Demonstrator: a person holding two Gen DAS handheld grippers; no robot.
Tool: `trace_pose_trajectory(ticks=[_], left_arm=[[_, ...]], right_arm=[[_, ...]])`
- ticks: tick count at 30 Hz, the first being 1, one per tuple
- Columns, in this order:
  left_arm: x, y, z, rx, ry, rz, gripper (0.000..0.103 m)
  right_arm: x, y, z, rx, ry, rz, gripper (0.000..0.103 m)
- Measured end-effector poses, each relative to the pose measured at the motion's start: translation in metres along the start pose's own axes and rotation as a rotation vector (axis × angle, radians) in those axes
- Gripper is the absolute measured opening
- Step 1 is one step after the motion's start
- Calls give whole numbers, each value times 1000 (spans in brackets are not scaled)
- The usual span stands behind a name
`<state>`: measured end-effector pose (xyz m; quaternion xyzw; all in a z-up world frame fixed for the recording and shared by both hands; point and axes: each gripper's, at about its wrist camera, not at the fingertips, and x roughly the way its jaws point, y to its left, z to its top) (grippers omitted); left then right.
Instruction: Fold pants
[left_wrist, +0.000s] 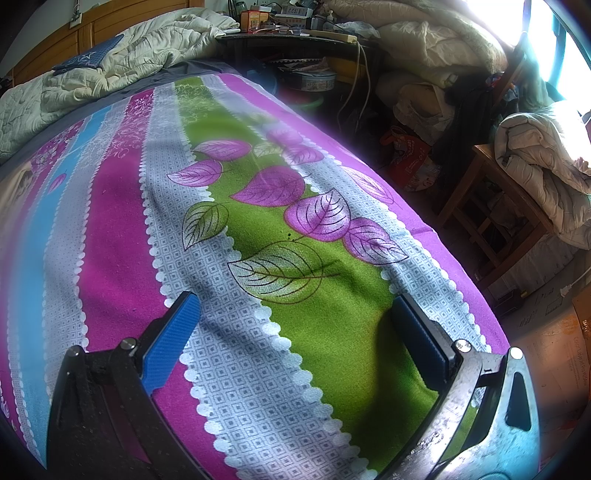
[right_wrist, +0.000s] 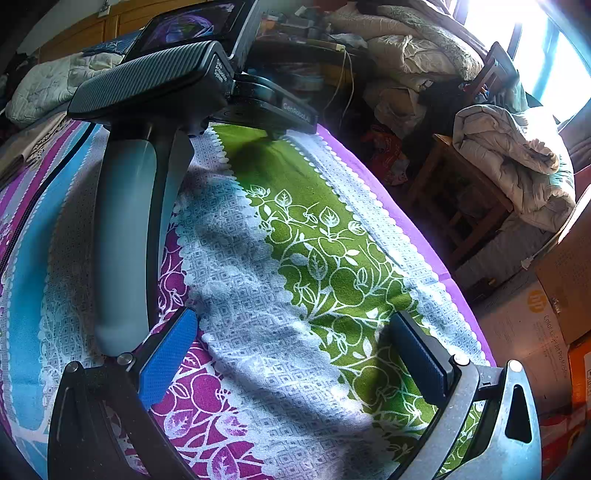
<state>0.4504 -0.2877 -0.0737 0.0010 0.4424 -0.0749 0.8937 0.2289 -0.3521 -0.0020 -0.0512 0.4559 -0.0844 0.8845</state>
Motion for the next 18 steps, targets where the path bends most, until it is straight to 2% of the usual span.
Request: trace_pose_trajectory(ticks=[18], left_arm=[[1, -1, 1, 1, 1, 2, 103]], right_arm=[[0, 0, 0, 0, 0, 1, 103]])
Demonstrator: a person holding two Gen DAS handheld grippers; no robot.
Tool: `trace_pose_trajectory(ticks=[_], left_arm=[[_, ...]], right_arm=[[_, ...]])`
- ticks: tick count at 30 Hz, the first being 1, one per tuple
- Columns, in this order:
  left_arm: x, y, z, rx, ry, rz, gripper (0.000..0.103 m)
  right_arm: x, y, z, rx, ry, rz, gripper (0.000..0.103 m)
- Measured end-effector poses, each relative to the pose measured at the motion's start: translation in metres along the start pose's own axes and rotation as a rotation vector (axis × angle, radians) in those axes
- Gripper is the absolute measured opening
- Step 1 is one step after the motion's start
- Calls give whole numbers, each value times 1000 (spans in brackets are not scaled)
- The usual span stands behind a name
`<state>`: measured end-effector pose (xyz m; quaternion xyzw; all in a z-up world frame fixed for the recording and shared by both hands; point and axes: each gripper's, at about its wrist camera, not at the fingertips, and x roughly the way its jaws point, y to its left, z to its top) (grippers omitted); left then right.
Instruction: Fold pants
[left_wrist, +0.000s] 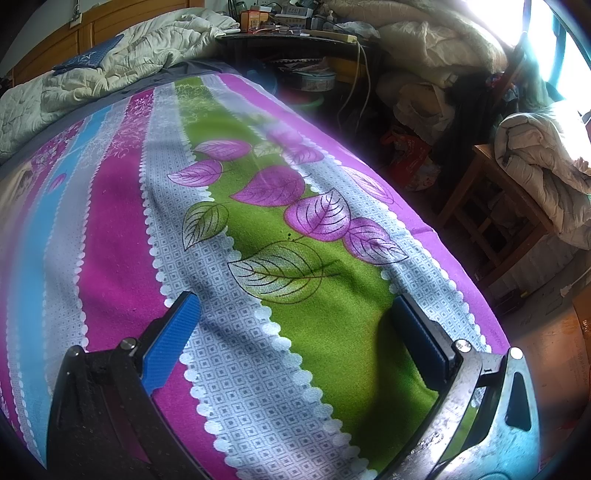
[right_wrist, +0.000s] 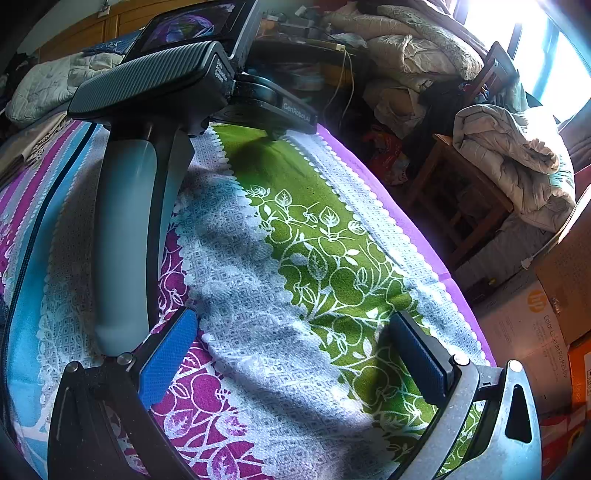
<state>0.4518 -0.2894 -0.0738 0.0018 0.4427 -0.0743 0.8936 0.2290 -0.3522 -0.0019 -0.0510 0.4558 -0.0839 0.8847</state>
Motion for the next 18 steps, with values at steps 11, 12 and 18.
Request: trace_pose_trajectory(ticks=[11, 12, 18], left_arm=[[0, -1, 0, -2, 0, -2, 103], [0, -1, 0, -2, 0, -2, 103], [0, -1, 0, -2, 0, -2, 103]], right_arm=[[0, 0, 0, -1, 1, 0, 103], [0, 0, 0, -1, 1, 0, 103], [0, 0, 0, -1, 0, 0, 103]])
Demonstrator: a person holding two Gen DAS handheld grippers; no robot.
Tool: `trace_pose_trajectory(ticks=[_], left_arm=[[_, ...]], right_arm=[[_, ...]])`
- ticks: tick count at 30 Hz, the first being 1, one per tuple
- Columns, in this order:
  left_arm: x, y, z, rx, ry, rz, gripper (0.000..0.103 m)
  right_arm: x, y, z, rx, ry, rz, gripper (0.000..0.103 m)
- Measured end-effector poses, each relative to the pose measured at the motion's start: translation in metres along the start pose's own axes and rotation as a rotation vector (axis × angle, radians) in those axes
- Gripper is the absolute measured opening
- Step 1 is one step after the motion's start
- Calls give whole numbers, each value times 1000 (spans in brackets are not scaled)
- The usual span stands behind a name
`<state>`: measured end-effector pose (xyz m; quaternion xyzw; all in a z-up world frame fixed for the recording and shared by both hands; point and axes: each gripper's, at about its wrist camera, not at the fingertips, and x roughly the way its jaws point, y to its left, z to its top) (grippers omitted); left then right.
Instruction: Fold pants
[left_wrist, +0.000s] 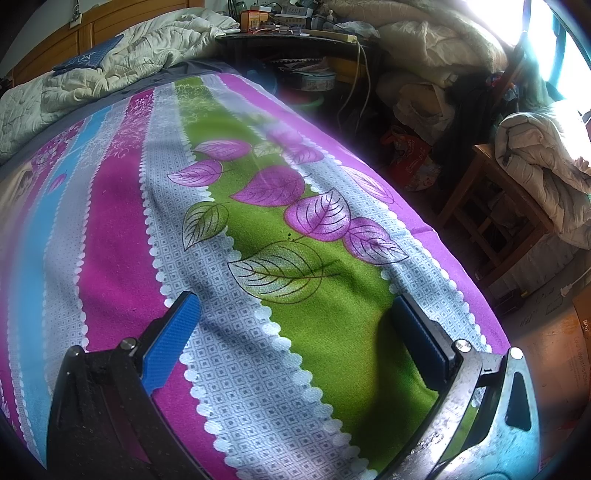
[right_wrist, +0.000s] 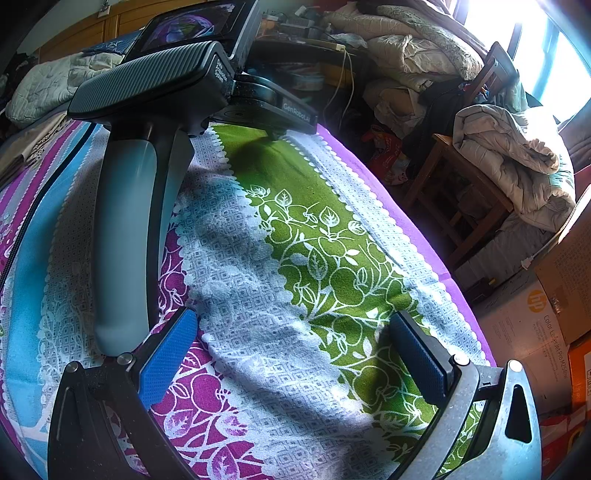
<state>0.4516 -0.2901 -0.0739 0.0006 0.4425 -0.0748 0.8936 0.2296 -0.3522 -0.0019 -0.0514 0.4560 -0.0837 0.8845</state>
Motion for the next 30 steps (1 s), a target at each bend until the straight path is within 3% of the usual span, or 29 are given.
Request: trace_pose_trajectory(ticks=[30], left_arm=[[0, -1, 0, 0, 0, 0, 103]], right_arm=[[0, -1, 1, 5, 3, 5, 103]])
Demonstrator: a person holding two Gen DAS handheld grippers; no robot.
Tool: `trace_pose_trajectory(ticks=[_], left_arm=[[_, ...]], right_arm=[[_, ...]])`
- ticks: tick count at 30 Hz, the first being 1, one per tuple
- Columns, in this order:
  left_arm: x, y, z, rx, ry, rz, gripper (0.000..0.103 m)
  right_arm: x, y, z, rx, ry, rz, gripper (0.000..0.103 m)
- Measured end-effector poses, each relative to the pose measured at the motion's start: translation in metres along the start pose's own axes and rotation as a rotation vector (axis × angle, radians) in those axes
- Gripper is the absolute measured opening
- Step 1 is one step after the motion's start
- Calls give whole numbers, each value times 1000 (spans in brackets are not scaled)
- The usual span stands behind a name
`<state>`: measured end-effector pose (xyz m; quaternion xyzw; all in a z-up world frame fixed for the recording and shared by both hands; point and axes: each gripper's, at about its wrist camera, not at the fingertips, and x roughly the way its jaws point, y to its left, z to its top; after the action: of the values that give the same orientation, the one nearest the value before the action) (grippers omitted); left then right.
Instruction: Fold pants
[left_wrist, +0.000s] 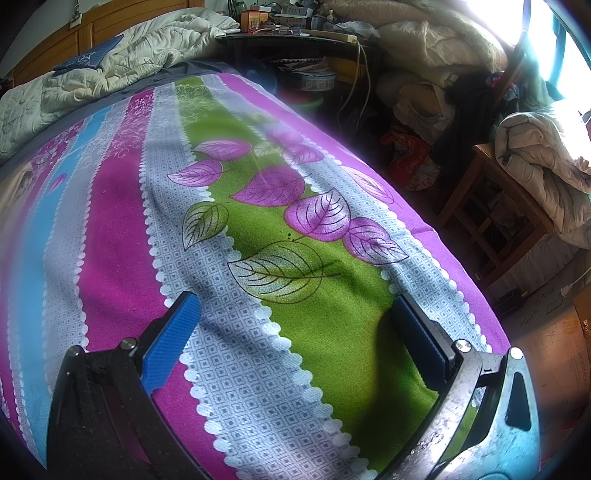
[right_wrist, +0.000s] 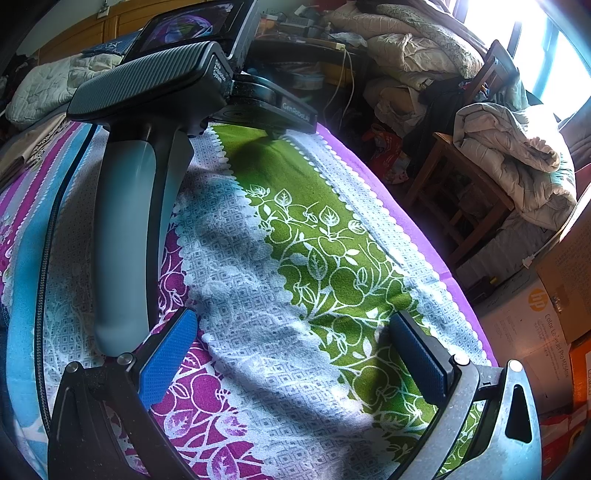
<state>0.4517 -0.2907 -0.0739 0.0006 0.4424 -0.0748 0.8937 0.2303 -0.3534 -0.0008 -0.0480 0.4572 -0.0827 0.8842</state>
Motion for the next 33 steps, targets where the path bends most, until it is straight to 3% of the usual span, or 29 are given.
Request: trace_pose_trajectory(ticks=[33], left_arm=[[0, 2, 0, 0, -1, -1, 103]], right_arm=[[-1, -1, 1, -2, -2, -2, 103]])
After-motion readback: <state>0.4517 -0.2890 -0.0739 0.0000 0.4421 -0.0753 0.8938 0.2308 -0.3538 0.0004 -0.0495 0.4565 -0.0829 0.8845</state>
